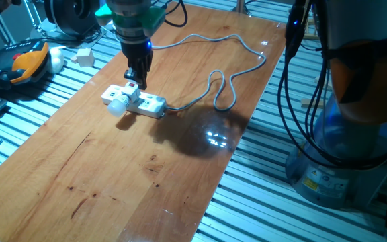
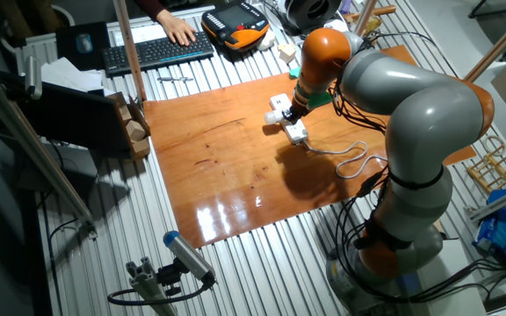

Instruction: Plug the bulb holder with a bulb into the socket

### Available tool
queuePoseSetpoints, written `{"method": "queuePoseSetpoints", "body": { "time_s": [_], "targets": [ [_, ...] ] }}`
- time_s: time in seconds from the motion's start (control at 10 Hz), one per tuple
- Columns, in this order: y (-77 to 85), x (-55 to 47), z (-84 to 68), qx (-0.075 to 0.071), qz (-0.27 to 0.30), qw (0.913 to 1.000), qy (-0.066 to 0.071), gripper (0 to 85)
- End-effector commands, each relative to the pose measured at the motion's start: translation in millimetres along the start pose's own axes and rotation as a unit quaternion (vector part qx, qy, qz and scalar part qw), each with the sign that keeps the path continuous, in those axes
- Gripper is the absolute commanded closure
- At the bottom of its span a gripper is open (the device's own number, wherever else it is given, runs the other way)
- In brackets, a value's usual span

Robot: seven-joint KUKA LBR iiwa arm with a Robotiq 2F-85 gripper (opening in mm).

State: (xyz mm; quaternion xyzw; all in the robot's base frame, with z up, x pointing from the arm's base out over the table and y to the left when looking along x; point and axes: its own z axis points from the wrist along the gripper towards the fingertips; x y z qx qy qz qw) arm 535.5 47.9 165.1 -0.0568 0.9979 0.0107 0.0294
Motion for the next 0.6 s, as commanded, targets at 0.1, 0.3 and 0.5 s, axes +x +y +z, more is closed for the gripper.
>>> {"method": "queuePoseSetpoints", "body": {
  "time_s": [0.1, 0.3, 0.5],
  "targets": [
    [-1.1, -0.3, 1.2, 0.000, -0.001, 1.0000, -0.001, 85.0],
    [-1.0, -0.3, 1.2, -0.001, -0.001, 1.0000, -0.001, 85.0],
    [-1.2, -0.2, 1.2, -0.001, -0.001, 1.0000, 0.000, 85.0]
  ]
}}
